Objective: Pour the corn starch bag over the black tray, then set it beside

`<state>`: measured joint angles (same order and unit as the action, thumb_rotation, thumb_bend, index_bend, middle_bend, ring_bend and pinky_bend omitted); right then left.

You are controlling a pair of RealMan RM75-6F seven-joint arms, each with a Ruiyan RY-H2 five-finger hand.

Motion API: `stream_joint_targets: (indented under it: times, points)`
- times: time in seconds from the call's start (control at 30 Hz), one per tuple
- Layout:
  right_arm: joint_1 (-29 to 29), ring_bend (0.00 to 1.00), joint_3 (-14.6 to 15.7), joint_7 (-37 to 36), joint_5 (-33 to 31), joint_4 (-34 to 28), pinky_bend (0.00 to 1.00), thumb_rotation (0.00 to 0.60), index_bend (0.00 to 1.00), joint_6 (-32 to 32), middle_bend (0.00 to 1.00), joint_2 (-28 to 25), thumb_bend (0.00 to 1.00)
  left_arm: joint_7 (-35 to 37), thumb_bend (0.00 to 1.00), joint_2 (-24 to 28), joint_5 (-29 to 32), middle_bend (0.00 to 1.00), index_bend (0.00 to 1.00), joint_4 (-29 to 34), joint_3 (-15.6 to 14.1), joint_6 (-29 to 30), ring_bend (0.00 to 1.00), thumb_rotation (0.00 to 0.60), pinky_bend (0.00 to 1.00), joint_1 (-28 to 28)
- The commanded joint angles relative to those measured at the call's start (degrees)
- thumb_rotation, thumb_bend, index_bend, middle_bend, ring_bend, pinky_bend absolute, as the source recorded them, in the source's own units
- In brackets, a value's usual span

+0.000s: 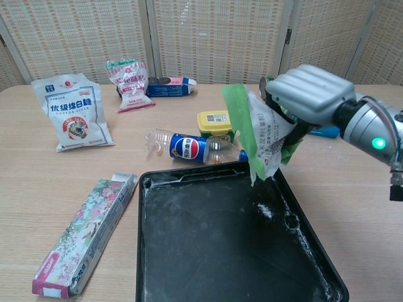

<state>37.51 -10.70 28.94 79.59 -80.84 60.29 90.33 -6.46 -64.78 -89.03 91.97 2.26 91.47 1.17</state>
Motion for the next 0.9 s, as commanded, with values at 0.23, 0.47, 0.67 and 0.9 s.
stream_joint_targets:
  times: [0.23,0.47,0.67,0.9]
  points:
    - [-2.54,0.88,2.18,-29.64,-0.61,-2.33,0.53,0.600,0.93,-9.01,0.75,-10.73,0.58,-1.91,0.44,0.10,-0.49,0.25,0.37,1.85,-0.27,-0.40,0.22,0.600,0.07,0.29]
    - [-2.58,0.87,7.25,-48.97,6.43,5.01,0.54,0.600,0.93,-11.23,0.74,-11.03,0.58,-3.70,0.44,0.12,-1.04,0.25,0.37,3.43,-0.59,-0.76,0.22,0.600,0.07,0.52]
    - [-1.51,0.83,11.44,-60.27,12.88,13.80,0.50,0.600,0.93,-10.08,0.73,-7.91,0.58,-4.46,0.44,0.25,-1.41,0.25,0.37,4.82,-0.70,-1.15,0.22,0.600,0.07,0.83]
    - [-0.38,0.70,15.65,-68.52,18.25,22.71,0.39,0.600,0.87,-7.30,0.65,-3.38,0.58,-5.37,0.44,0.44,-1.44,0.25,0.37,5.71,-0.64,-1.39,0.22,0.600,0.07,1.06]
